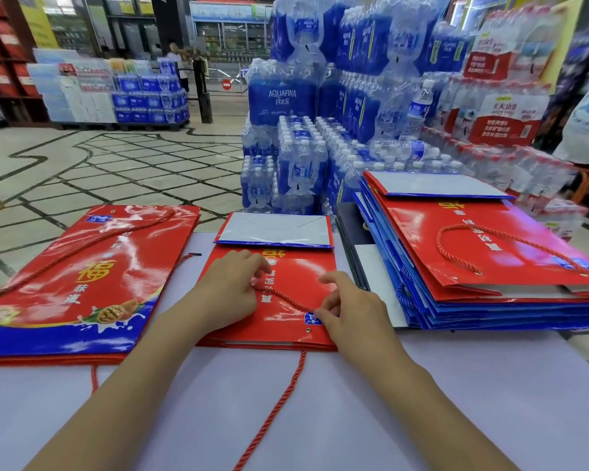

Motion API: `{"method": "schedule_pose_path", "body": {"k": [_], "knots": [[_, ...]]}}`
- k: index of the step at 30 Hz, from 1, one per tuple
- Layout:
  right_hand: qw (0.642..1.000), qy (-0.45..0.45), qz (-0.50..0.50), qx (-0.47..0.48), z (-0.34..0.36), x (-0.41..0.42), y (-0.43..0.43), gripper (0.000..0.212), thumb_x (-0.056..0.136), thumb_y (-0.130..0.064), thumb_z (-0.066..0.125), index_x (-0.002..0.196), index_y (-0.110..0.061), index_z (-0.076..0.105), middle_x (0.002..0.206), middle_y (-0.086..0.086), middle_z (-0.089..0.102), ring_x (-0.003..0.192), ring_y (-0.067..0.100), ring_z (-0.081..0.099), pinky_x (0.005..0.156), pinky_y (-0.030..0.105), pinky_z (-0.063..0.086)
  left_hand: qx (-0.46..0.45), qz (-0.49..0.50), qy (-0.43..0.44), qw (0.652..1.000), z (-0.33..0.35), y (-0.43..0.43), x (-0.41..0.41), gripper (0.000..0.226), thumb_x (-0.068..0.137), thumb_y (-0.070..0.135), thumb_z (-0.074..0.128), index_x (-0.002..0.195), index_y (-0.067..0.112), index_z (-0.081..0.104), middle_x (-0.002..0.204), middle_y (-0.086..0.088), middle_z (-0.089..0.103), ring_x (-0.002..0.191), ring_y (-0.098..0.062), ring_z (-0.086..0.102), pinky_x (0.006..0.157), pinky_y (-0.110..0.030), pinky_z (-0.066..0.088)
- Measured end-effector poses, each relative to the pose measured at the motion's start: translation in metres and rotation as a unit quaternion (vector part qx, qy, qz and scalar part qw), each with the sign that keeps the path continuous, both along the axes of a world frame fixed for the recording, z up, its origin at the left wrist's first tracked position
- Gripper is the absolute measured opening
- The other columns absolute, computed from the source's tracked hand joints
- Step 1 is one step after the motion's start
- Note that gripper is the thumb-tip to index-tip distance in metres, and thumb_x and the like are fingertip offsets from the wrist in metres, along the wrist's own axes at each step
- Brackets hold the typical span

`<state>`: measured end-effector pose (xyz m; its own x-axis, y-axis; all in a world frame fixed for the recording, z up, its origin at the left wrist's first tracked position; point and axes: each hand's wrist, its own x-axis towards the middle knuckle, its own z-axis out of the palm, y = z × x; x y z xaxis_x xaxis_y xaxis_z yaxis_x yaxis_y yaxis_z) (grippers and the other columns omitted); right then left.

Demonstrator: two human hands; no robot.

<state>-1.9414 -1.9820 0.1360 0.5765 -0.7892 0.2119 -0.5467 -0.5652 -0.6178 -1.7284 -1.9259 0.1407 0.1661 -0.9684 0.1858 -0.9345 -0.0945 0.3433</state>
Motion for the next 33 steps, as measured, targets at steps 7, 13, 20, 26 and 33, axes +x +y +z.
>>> {"method": "schedule_pose_path", "body": {"k": [7,13,20,26,33], "knots": [[1.0,-0.015,0.012,0.011,0.0,-0.003,0.0,0.05,0.091,-0.007,0.06,0.133,-0.027,0.044,0.08,-0.014,0.062,0.083,0.01,0.061,0.084,0.03,0.051,-0.01,-0.165,0.043,0.985,-0.01,-0.005,-0.033,0.017,0.091,0.027,0.065,0.107,0.025,0.067,0.097,0.015,0.058,0.093,0.0,0.048,0.083,-0.017,0.04],[0.999,-0.045,0.004,0.015,-0.001,-0.002,0.0,0.036,0.092,-0.01,0.061,0.119,-0.028,0.046,0.081,-0.012,0.063,0.081,0.006,0.061,0.079,0.028,0.053,-0.012,-0.137,0.072,0.988,-0.006,-0.002,-0.036,0.004,0.092,0.03,0.063,0.093,0.027,0.061,0.092,0.013,0.058,0.087,-0.003,0.052,0.074,-0.016,0.042],[0.997,0.024,0.055,-0.058,-0.002,-0.007,-0.003,0.006,0.091,-0.026,0.063,0.09,-0.02,0.065,0.094,-0.011,0.06,0.088,0.006,0.054,0.08,0.024,0.046,-0.033,-0.106,0.173,0.979,0.009,0.004,-0.029,0.019,0.092,0.018,0.063,0.107,0.029,0.063,0.08,0.02,0.07,0.08,0.002,0.061,0.069,-0.008,0.039],[0.977,0.141,0.157,-0.008,0.016,-0.03,-0.008,0.036,0.088,-0.048,0.065,0.119,-0.03,0.064,0.123,-0.02,0.056,0.112,-0.001,0.047,0.095,0.014,0.037,-0.042,-0.111,0.163,0.979,0.014,0.007,-0.027,0.011,0.087,0.018,0.071,0.093,0.026,0.074,0.075,0.033,0.063,0.075,0.006,0.057,0.066,-0.006,0.037],[0.988,0.07,0.132,0.026,0.01,-0.032,-0.011,0.03,0.08,-0.045,0.074,0.105,-0.03,0.073,0.111,-0.019,0.065,0.104,-0.002,0.057,0.095,0.026,0.048,0.03,-0.16,0.162,0.973,0.02,0.012,-0.034,0.009,0.089,0.015,0.067,0.091,0.022,0.073,0.07,0.033,0.062,0.069,0.009,0.057,0.061,-0.005,0.038]]}}
